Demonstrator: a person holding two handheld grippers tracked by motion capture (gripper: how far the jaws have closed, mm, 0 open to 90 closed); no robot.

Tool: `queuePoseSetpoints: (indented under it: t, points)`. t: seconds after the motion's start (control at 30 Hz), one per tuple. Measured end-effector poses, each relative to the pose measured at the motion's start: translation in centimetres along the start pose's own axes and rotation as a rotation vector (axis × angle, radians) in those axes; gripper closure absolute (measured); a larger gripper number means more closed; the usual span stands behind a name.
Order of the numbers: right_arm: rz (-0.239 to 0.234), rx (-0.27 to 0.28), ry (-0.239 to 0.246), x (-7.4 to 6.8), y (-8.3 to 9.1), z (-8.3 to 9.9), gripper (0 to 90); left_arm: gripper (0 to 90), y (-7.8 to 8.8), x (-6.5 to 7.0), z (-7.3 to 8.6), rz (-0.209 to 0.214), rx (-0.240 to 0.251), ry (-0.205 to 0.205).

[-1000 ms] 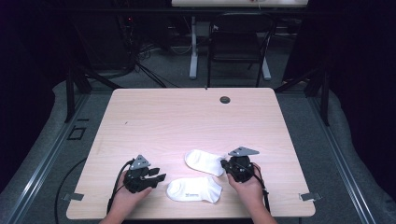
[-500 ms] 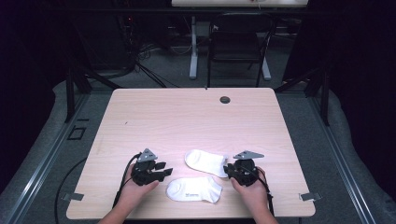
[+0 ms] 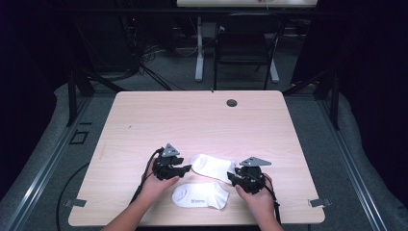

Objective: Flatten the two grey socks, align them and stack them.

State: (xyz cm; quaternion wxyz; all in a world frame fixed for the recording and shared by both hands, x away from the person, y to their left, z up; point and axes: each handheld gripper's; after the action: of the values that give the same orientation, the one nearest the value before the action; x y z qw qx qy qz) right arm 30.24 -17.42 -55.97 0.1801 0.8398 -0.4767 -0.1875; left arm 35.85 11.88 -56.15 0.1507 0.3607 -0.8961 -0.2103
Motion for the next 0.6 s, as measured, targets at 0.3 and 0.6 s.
queuePoseSetpoints:
  t: [0.3,0.6]
  points:
    - [0.034,0.005,0.009,0.3,0.1,0.1,60.3,59.5,-2.7,0.1,-0.2,-0.010,-0.008,0.049]
    - [0.066,-0.008,-0.012,1.4,-0.2,0.4,73.4,80.1,-3.0,0.3,0.1,-0.019,-0.049,0.026]
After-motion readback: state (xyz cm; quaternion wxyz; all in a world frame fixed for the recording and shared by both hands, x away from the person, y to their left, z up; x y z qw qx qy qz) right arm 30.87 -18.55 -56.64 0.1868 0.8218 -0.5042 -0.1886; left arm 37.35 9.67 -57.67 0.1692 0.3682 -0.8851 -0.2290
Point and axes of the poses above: each handheld gripper's, and its own axes: y roughly backward along the jaws, z roughly out of its underside, x roughly to its right, and after that the axes turned 13 degrees about x, right-handed
